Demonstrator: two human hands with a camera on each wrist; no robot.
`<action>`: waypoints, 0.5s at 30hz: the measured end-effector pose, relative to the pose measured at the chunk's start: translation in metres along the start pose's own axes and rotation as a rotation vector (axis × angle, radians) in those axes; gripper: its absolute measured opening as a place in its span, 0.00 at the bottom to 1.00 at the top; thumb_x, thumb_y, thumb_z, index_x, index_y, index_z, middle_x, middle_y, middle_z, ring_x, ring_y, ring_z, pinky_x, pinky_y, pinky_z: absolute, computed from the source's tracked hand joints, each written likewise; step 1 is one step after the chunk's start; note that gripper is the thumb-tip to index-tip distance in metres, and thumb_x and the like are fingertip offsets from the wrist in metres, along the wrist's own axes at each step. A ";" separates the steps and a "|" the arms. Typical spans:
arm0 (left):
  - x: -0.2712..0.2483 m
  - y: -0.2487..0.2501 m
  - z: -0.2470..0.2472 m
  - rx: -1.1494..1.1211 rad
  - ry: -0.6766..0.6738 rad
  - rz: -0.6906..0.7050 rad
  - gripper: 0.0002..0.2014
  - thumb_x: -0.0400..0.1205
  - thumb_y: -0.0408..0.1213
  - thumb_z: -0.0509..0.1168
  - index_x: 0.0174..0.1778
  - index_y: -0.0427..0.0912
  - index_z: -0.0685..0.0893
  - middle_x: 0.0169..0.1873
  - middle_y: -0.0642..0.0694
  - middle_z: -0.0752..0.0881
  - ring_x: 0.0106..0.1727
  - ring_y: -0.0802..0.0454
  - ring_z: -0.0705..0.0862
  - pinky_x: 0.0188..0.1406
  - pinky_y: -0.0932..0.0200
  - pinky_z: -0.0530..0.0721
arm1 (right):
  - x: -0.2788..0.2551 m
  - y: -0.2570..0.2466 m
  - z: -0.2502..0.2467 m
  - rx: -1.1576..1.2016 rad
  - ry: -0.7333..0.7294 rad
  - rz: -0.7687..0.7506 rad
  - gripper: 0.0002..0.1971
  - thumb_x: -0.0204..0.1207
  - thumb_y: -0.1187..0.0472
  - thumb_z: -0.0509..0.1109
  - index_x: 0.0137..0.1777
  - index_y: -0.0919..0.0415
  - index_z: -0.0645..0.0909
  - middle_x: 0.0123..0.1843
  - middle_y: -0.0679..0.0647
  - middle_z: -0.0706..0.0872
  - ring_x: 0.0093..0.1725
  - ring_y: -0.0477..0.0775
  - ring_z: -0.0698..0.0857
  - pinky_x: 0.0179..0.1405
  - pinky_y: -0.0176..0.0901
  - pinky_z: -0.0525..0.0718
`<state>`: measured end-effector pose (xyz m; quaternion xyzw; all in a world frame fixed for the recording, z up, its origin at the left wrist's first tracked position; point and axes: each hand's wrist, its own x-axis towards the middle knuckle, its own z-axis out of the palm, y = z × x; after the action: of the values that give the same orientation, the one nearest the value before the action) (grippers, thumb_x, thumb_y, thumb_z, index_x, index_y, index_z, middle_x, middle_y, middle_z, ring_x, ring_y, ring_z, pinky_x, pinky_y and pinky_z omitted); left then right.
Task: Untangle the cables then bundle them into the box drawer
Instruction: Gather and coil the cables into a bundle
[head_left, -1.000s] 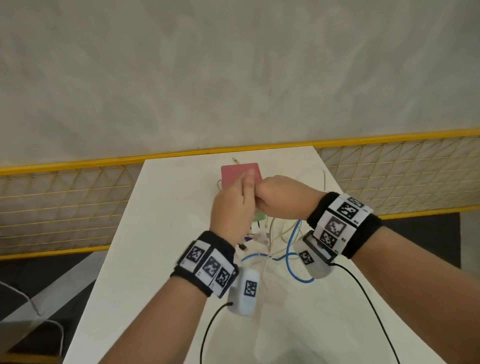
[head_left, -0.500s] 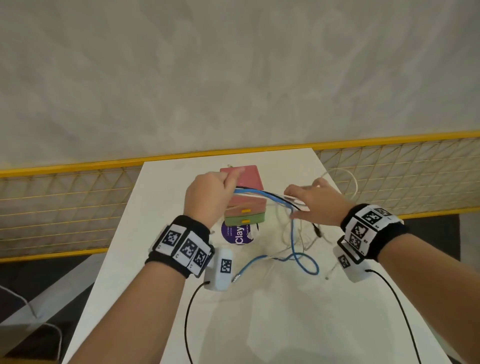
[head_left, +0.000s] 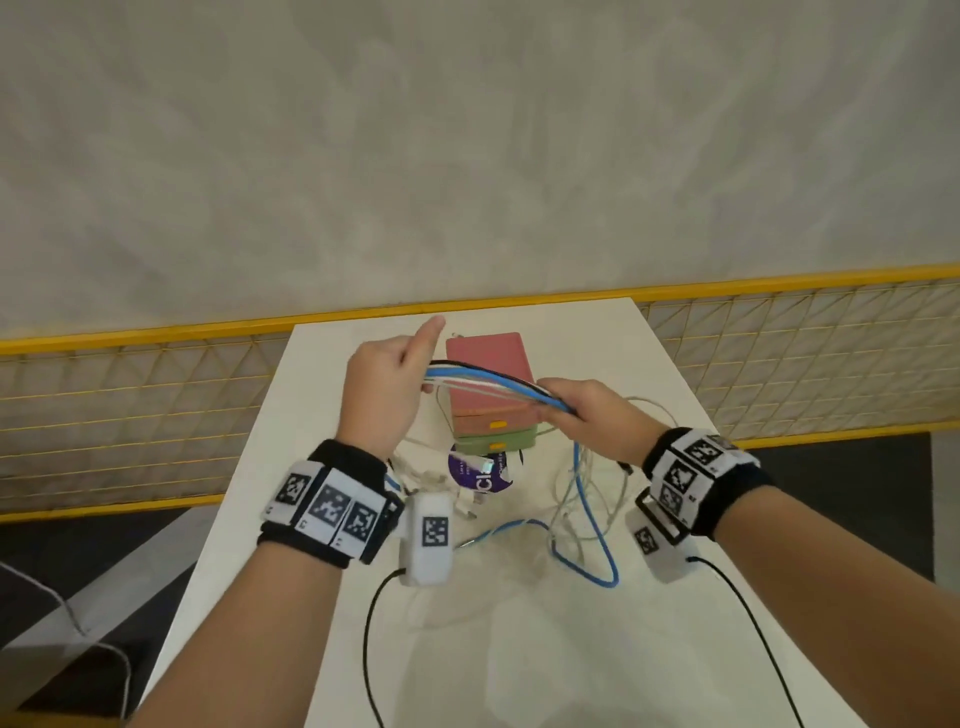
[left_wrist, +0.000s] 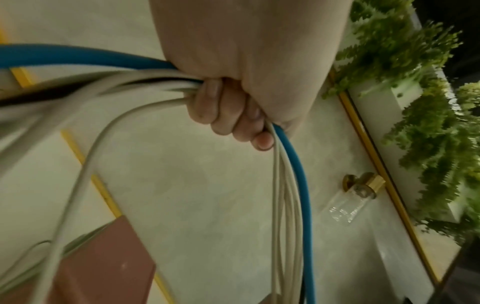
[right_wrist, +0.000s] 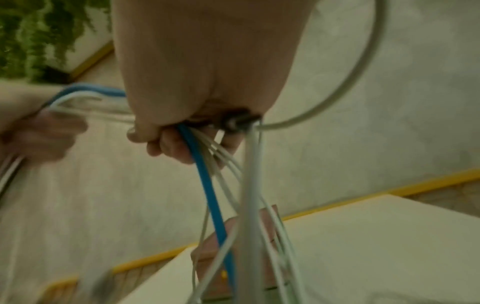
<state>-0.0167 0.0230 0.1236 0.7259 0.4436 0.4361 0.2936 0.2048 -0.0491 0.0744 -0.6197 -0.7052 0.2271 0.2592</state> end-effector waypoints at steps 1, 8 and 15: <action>-0.001 -0.004 0.001 0.007 -0.003 -0.040 0.31 0.85 0.53 0.59 0.21 0.34 0.73 0.20 0.38 0.77 0.23 0.53 0.74 0.31 0.55 0.71 | 0.002 0.001 -0.003 -0.013 -0.001 -0.006 0.07 0.83 0.59 0.62 0.52 0.61 0.78 0.36 0.53 0.79 0.36 0.54 0.79 0.39 0.49 0.78; 0.000 -0.017 0.009 0.262 0.027 0.028 0.23 0.89 0.50 0.47 0.56 0.38 0.84 0.52 0.41 0.83 0.56 0.49 0.80 0.54 0.62 0.72 | 0.021 -0.027 -0.014 -0.226 -0.022 -0.072 0.08 0.82 0.64 0.60 0.56 0.64 0.78 0.40 0.57 0.82 0.37 0.57 0.78 0.38 0.50 0.77; -0.021 0.012 0.053 0.464 -0.303 0.232 0.29 0.85 0.62 0.43 0.76 0.50 0.69 0.54 0.45 0.88 0.53 0.43 0.86 0.48 0.49 0.83 | 0.026 -0.054 -0.007 -0.251 -0.033 -0.188 0.06 0.74 0.69 0.64 0.44 0.66 0.83 0.35 0.53 0.83 0.35 0.55 0.80 0.34 0.47 0.75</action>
<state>0.0298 -0.0032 0.1016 0.8763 0.3966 0.2404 0.1308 0.1660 -0.0303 0.1169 -0.5746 -0.7871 0.1220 0.1884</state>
